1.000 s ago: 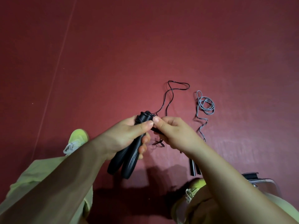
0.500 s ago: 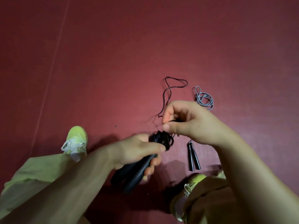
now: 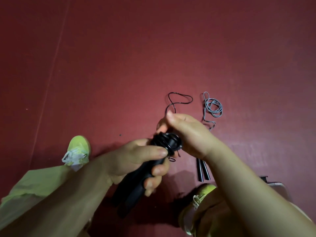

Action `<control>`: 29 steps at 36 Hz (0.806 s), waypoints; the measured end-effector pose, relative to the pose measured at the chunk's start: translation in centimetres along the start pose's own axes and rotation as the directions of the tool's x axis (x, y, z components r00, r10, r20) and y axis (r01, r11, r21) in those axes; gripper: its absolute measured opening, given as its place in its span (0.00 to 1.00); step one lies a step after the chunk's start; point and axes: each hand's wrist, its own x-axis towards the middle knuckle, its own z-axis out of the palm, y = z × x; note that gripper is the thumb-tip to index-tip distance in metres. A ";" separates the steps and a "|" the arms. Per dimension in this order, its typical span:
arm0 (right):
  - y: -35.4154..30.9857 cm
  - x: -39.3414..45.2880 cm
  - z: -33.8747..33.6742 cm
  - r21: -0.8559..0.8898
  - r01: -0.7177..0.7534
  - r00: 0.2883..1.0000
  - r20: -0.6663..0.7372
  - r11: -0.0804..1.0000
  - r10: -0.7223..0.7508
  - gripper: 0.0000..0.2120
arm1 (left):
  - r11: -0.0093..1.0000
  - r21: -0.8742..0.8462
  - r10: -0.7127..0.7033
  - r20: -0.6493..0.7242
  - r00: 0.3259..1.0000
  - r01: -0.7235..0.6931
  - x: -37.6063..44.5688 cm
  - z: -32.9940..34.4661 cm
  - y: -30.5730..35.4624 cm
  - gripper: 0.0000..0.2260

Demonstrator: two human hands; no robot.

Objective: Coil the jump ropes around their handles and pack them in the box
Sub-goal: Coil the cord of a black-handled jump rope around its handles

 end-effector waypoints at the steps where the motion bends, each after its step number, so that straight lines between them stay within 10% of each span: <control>1: -0.1 0.1 -0.1 -0.014 0.012 1.000 -0.001 1.000 -0.012 0.21 | 0.998 -0.068 0.009 0.019 1.000 -0.007 -0.4 -0.3 0.5 0.22; 5: -0.1 -0.3 -0.3 -0.223 0.045 0.999 0.019 0.974 -0.041 0.15 | 0.996 -0.065 0.054 -0.146 0.988 -0.064 -1.0 -1.5 1.1 0.08; 11: 0.8 0.1 0.0 -0.456 -0.022 0.997 -0.080 0.890 -0.016 0.10 | 0.996 -0.078 -0.053 -0.288 0.956 0.031 -0.7 -1.5 1.0 0.30; 21: 1.1 0.1 -0.7 -0.479 -0.037 0.987 -0.157 0.877 -0.044 0.08 | 0.983 -0.129 -0.155 -0.233 0.960 0.127 -0.6 -2.6 1.2 0.25; 26: 0.4 0.0 -1.9 -0.331 -0.002 0.942 -0.318 0.944 -0.110 0.10 | 0.957 -0.247 -0.121 0.132 0.984 0.151 -0.7 -3.4 -0.9 0.30; 29: 0.7 0.1 -1.7 -0.282 -0.032 0.931 -0.357 0.959 -0.074 0.12 | 0.956 -0.272 -0.094 0.088 0.992 0.114 0.1 -3.0 -1.5 0.27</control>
